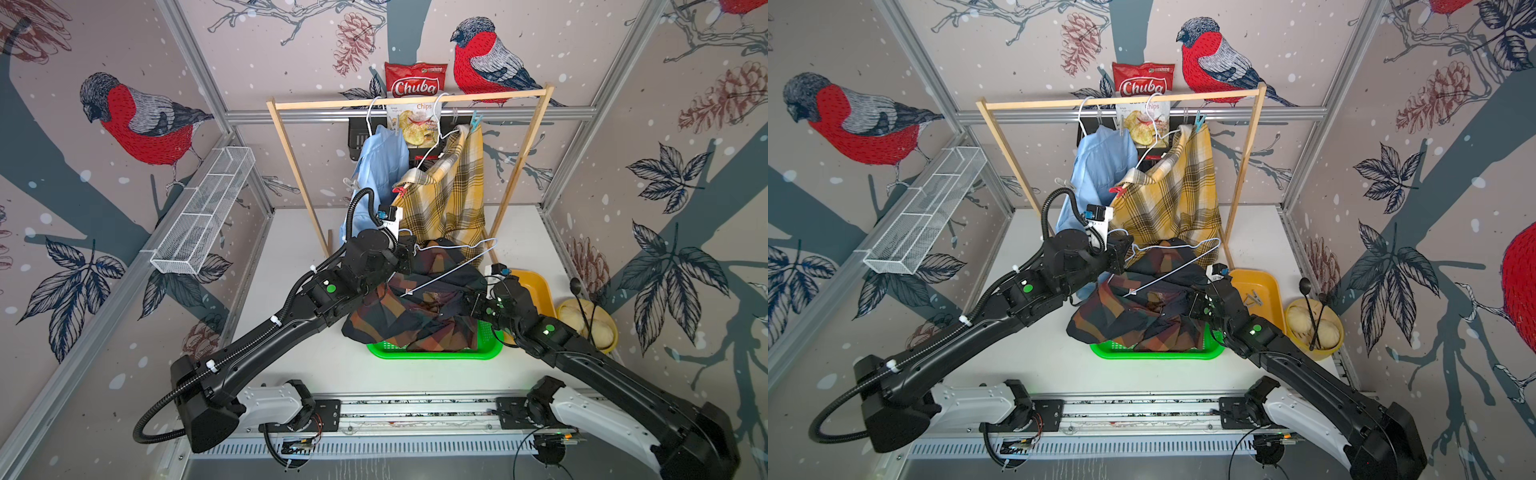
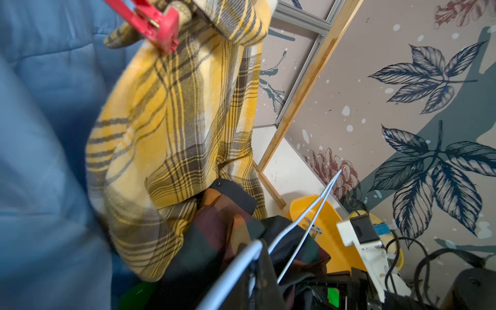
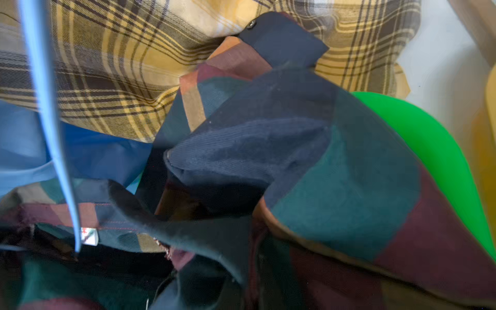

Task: Remove the clothespins securing long-sleeve shirts to the hanger
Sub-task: Remove the long-sleeve shirt from the hanger.

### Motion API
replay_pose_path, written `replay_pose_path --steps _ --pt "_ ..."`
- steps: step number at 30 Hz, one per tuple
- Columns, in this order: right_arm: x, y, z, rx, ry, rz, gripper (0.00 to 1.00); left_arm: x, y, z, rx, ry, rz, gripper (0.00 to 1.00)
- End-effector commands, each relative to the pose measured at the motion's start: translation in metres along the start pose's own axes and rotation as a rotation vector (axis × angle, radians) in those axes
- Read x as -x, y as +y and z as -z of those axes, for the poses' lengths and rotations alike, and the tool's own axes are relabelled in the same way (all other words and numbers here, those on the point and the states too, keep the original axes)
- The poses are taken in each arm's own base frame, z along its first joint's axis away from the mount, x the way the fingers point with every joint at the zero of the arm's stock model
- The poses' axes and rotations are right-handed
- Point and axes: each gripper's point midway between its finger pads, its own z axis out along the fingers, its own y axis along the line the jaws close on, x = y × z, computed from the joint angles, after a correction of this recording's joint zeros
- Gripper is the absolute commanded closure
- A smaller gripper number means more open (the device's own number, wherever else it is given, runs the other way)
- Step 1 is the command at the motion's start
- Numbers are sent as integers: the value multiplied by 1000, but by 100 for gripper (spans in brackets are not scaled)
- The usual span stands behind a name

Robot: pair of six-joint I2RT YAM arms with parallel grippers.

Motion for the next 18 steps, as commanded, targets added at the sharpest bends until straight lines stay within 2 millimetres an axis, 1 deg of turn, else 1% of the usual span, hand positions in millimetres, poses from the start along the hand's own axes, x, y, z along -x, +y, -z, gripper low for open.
replay_pose_path --steps 1,2,3,4,5,7,9,12,14,16,18 --pt "17 17 9 69 -62 24 56 25 -16 -4 -107 -59 41 100" --pt "22 19 13 71 -78 36 45 29 -20 -6 -129 -61 44 100" --pt "26 20 17 75 -93 45 37 33 -23 -7 -146 -66 46 100" --pt "32 22 22 83 -116 52 31 38 -28 -8 -165 -74 47 100" --pt "35 23 25 91 -131 57 27 43 -31 -9 -180 -82 52 100" --pt "39 23 28 103 -138 58 22 52 -40 -12 -213 -94 67 100" --pt "39 24 28 113 -127 58 15 57 -47 -16 -243 -101 86 100" --pt "40 27 31 121 -124 59 10 65 -58 -22 -291 -108 108 100" --pt "45 31 37 138 -145 60 4 71 -60 -28 -295 -115 112 100" --pt "52 35 44 154 -177 65 0 79 -59 -30 -306 -124 119 100" --pt "58 40 52 181 -202 79 0 91 -55 -27 -324 -138 128 100"
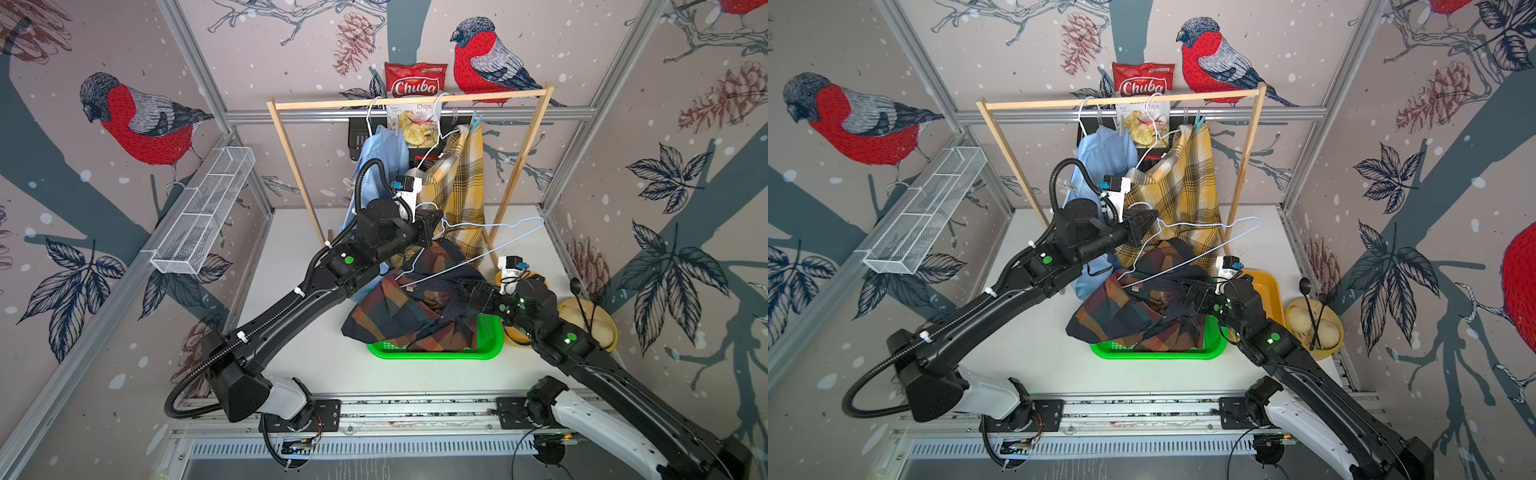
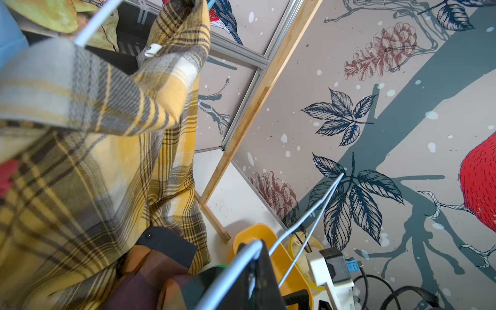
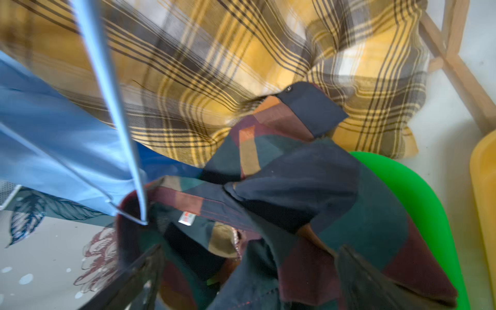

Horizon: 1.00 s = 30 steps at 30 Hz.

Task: Remove the clothespins securing long-sleeve shirts to the hanger
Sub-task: Remove the long-sleeve shirt from the hanger.

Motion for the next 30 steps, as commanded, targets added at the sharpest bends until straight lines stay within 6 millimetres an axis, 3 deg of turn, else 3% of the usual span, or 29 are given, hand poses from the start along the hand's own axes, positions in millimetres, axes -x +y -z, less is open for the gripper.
replay_pose_path --steps 1,6,9,18,24,30 --pt "17 16 9 64 -50 39 0 40 -14 10 -89 -101 16 100" --pt "27 34 19 144 -68 99 0 72 -12 40 -146 -114 -32 100" --pt "30 43 23 191 -75 128 0 78 -3 59 -173 -106 -37 100" --pt "64 75 54 324 -196 209 0 32 47 84 -175 0 39 100" --pt "96 81 64 354 -287 223 0 13 46 90 -203 40 49 100" --pt "116 92 65 466 -328 184 2 8 43 97 -219 35 43 100"
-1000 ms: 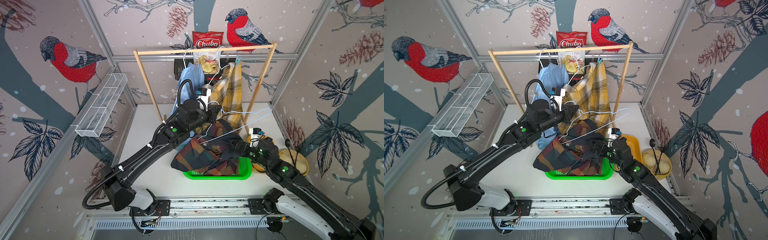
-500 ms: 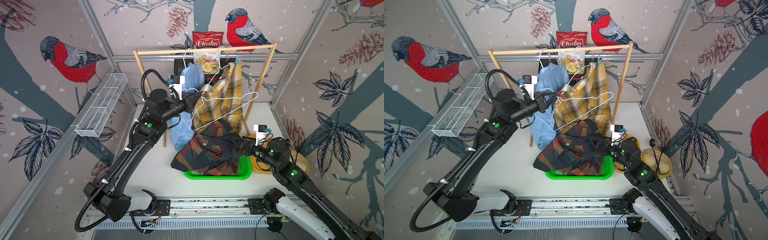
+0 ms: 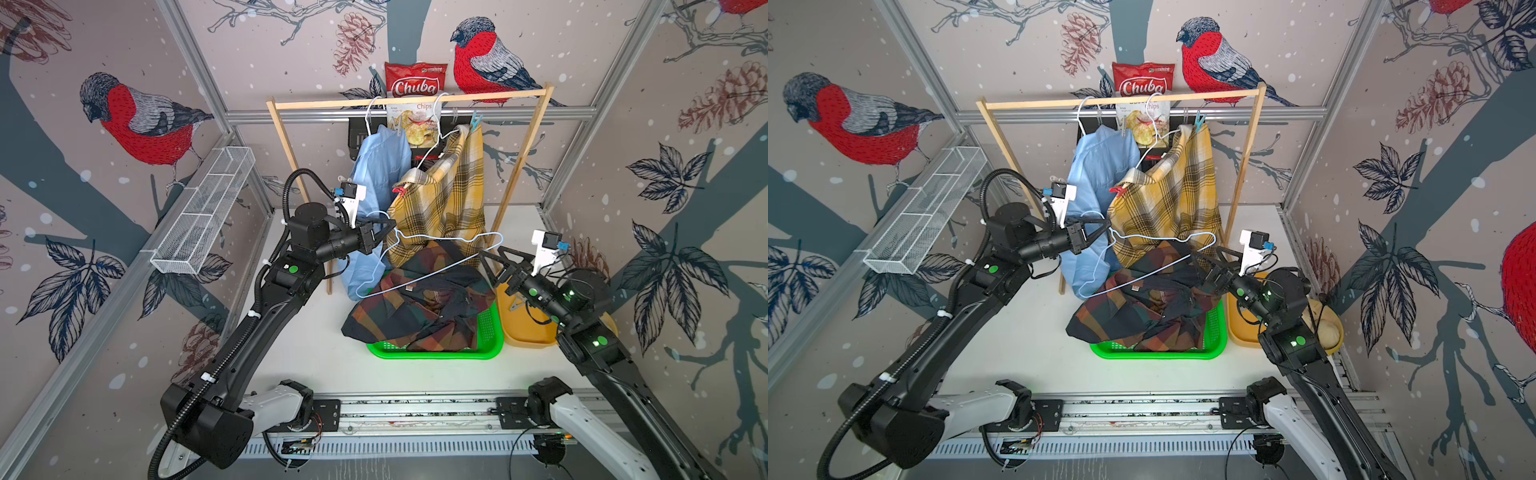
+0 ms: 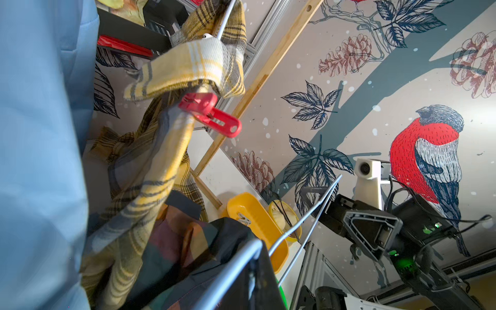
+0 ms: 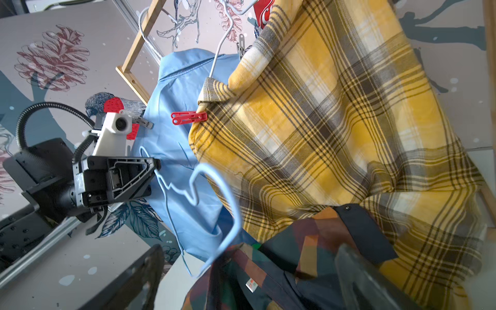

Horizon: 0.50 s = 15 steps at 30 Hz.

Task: Remove the clothespins securing long-sleeve shirts to the hanger
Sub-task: Remove the long-sleeve shirt from the hanger.

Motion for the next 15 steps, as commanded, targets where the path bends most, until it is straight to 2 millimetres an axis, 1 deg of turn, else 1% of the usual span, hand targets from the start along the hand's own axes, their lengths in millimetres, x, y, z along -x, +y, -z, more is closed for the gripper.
replay_pose_path --steps 1,4,8,10,15 --pt "23 29 1 159 -70 -11 4 13 -15 4 -59 -49 -50 100" --pt "27 36 -2 212 -73 -26 13 12 -15 4 -64 -47 -47 100" --pt "28 47 -5 285 -60 -52 30 9 -12 2 -61 -44 -41 100" --pt "27 51 -4 307 -50 -65 36 8 -10 1 -56 -43 -39 100" --pt "25 53 -3 312 -39 -71 50 7 -6 -3 -59 -37 -26 100"
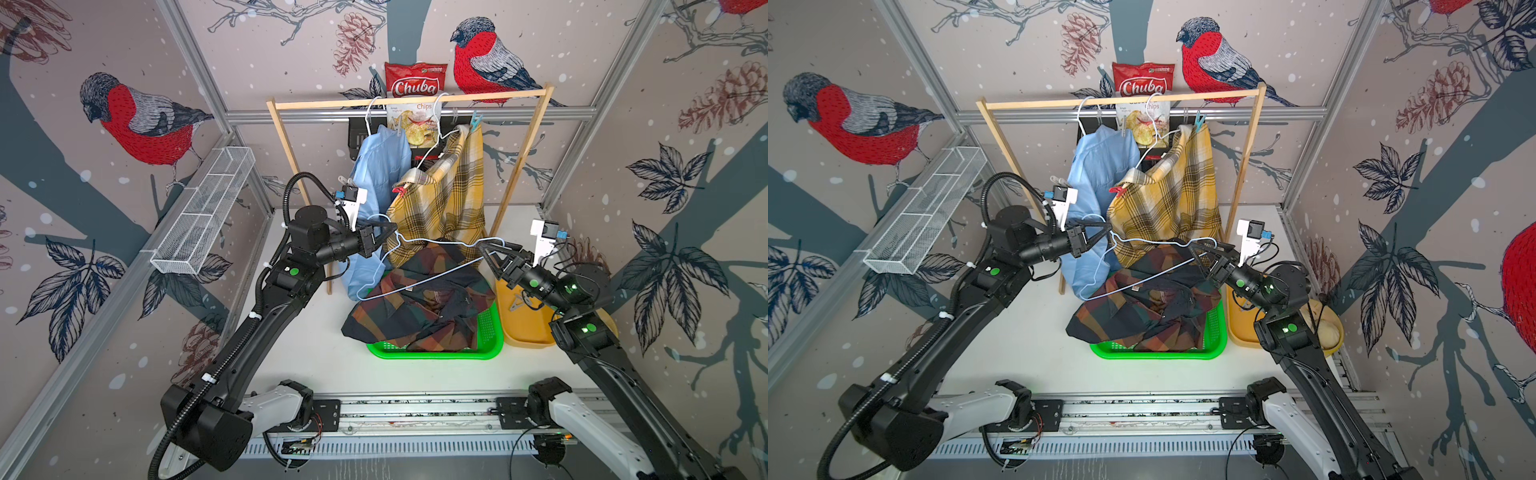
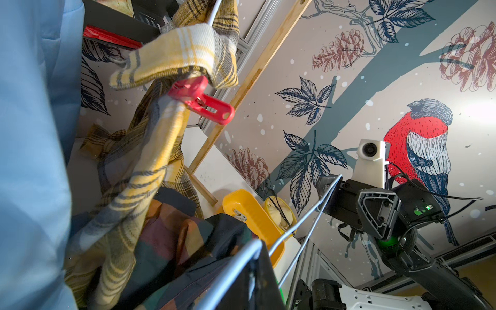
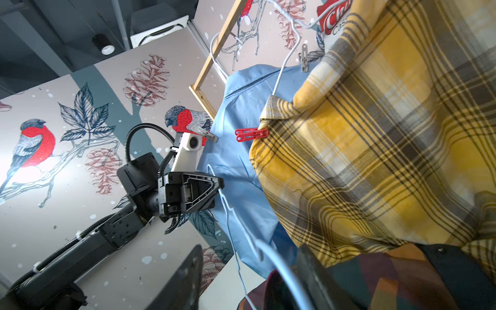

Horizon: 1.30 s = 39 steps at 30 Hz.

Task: Remove the clothespins securing long-sleeve shirts to the hanger
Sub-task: Remove the long-sleeve shirt from the hanger.

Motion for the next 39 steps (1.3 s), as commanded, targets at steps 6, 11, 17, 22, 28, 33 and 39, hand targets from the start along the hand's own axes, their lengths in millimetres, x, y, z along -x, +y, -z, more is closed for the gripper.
replay_pose_path --steps 6,11,17,22,28,33,39 --pt "7 13 1 42 -19 14 65 12 -8 -2 -44 -42 -26 100" --pt "9 8 -1 21 -32 9 74 9 -7 -3 -54 -37 -17 100" --pt "14 5 -4 2 -59 7 83 6 -6 -3 -59 -33 -16 100" --pt "16 5 -6 -2 -69 7 91 3 -6 -3 -60 -28 -13 100" --pt "16 3 -5 -23 -60 16 100 2 -3 -3 -51 -28 -9 99" --pt "12 4 -1 -41 -23 38 100 1 -1 -3 -43 -27 -8 68" --pt "23 9 17 -106 -45 81 100 4 -1 2 -13 -43 -16 41"
